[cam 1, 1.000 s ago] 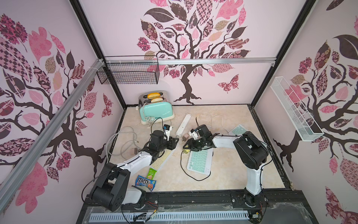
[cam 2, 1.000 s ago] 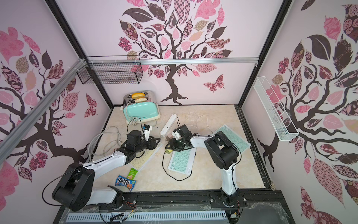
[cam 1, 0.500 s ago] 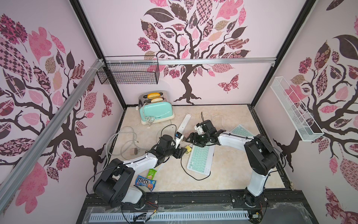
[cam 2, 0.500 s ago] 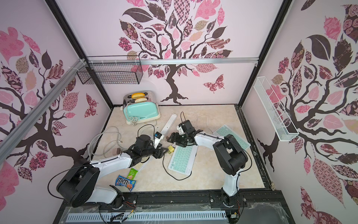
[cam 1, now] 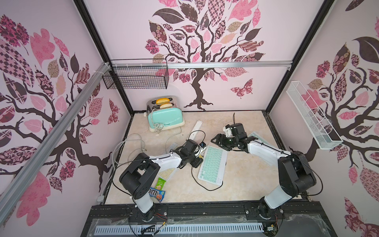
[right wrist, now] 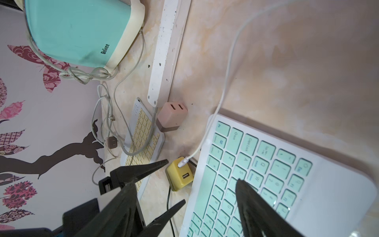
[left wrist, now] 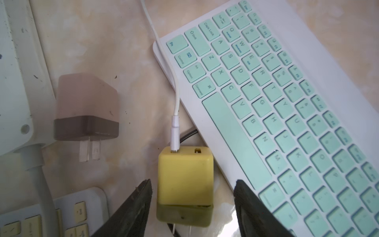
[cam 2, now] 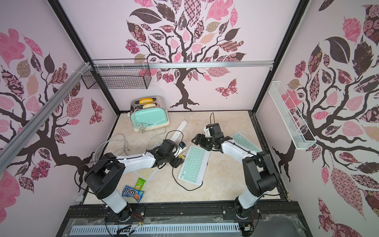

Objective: Unplug the wireless keyboard
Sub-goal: Pick up the plug from the center of the board.

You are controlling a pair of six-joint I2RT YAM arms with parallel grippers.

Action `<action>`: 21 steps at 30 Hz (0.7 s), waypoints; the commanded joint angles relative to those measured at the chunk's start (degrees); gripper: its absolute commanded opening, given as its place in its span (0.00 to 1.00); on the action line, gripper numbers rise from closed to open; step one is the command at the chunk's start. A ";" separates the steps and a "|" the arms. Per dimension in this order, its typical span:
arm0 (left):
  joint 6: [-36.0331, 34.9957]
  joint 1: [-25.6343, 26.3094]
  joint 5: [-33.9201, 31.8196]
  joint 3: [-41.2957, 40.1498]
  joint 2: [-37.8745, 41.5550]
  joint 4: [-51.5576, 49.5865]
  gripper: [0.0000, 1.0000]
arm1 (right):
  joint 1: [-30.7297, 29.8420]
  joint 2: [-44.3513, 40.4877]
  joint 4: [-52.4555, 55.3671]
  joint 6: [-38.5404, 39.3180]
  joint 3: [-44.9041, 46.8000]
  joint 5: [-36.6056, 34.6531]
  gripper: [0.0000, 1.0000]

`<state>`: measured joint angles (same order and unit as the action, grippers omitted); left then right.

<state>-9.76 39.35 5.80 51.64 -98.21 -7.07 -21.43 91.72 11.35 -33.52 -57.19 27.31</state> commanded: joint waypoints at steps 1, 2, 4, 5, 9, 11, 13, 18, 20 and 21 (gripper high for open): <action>-2.53 -0.07 -1.60 1.79 -1.22 -3.34 0.67 | 0.29 -2.22 -0.92 1.18 1.14 1.15 0.78; -2.70 -0.06 -1.52 1.94 -1.48 -3.54 0.67 | 0.46 -2.39 -1.29 1.09 1.53 1.41 0.78; -3.09 -0.07 -0.87 2.52 -2.26 -4.05 0.65 | 0.80 -2.58 -2.02 0.75 2.20 1.77 0.78; -3.28 0.01 -0.55 2.78 -2.74 -4.50 0.63 | 0.96 -2.58 -2.52 0.42 2.47 1.98 0.78; -3.08 -0.05 0.04 3.03 -3.66 -4.42 0.53 | 1.15 -2.62 -3.63 -0.12 3.29 2.31 0.78; -3.05 0.01 0.31 3.16 -3.65 -4.39 0.49 | 1.26 -2.69 -4.05 -0.18 3.66 2.53 0.78; -3.03 -0.07 0.22 3.49 -3.63 -4.19 0.45 | 1.37 -2.72 -4.47 -0.17 4.01 2.79 0.78; -2.99 -0.07 1.06 4.29 -2.93 -4.20 0.34 | 2.11 -3.63 -5.16 -0.40 5.39 3.27 0.78; -2.66 -0.07 1.23 4.43 -2.38 -4.00 0.28 | 2.55 -4.07 -5.46 -0.25 5.81 3.52 0.79; -2.46 -0.07 1.24 4.45 -1.94 -4.24 0.25 | 2.75 -4.32 -5.55 -0.32 6.01 3.79 0.79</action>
<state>-12.27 39.29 5.74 54.87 -101.19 -11.68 -19.40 89.14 6.98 -33.80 -51.59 30.09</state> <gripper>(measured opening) 0.441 0.786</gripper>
